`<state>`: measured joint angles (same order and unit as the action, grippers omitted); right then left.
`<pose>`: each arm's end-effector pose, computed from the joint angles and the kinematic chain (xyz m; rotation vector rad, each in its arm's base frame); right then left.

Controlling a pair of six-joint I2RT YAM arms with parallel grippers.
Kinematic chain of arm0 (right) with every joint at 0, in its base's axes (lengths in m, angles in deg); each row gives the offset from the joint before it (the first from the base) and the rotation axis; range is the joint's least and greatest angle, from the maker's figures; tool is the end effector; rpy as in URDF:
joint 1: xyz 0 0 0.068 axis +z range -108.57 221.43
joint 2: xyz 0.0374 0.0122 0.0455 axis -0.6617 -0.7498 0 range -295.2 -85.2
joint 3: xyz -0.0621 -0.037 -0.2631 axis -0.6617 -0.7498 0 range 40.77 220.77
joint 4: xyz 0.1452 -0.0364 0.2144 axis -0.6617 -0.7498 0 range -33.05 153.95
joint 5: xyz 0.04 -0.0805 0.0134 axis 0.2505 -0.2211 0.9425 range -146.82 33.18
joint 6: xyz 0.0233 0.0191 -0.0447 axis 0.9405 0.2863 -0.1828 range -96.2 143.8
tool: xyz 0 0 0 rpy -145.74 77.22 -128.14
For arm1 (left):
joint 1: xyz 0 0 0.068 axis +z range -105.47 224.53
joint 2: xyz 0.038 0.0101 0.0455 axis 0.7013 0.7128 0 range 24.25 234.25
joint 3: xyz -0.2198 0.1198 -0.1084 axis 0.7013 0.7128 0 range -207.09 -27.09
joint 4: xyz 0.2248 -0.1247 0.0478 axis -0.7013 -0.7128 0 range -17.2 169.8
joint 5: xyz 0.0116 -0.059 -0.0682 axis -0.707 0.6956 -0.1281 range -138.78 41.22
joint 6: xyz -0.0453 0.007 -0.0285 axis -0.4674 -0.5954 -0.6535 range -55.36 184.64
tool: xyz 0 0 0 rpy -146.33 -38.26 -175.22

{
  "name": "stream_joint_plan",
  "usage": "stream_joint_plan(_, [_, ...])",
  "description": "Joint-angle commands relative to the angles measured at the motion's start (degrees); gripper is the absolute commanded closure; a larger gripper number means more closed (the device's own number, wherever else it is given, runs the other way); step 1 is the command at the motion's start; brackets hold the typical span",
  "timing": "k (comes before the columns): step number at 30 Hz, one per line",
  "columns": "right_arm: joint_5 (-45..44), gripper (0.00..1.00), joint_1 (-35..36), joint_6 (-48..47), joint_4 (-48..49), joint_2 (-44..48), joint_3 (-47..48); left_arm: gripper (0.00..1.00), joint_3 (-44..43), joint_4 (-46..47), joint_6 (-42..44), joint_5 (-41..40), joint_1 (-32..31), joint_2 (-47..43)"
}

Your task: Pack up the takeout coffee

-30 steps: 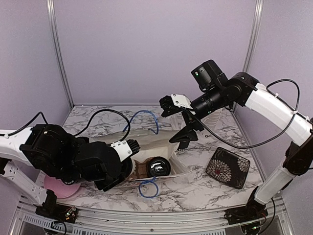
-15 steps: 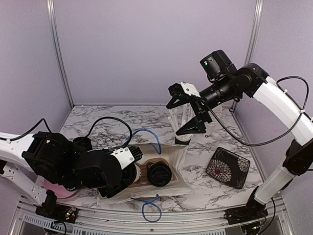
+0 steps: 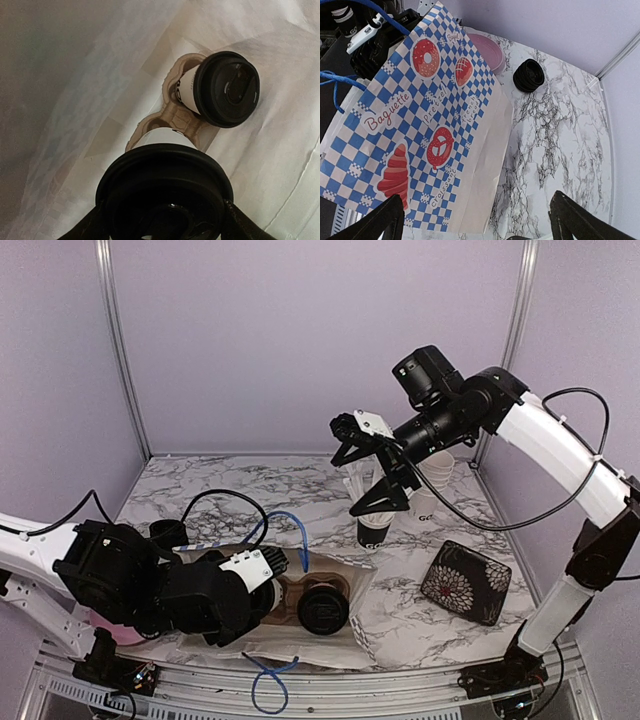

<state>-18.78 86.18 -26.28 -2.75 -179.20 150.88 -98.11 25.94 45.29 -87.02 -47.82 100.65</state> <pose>0.2132 0.2421 0.4237 -1.9060 1.3617 0.7619 0.0113 -0.2603 0.3192 1.1932 1.9814 -0.0761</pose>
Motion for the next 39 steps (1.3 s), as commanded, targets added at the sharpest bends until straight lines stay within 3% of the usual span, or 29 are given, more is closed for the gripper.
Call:
stream_joint_plan(1, [-0.88,0.01,-0.22,1.55,0.81,-0.77,1.14,0.53,0.19,0.19,0.50,-3.54,-0.37,-1.06])
stream_joint_plan(14, [-1.70,0.01,-0.21,2.61,2.40,-3.24,-1.56,0.54,3.53,0.23,5.03,-11.06,-0.86,0.49])
stream_joint_plan(21, [0.81,0.01,-0.12,1.64,0.89,-4.64,-1.47,0.54,4.39,1.48,7.16,-10.01,-0.83,0.73])
stream_joint_plan(29, [2.30,0.01,-0.03,0.87,-0.88,-6.46,-0.40,0.54,7.39,8.97,13.77,-6.95,-0.90,-0.24])
stream_joint_plan(39, [1.96,0.01,0.12,0.36,-1.24,-6.19,-1.03,0.54,7.75,9.94,17.28,-5.44,-0.90,0.58])
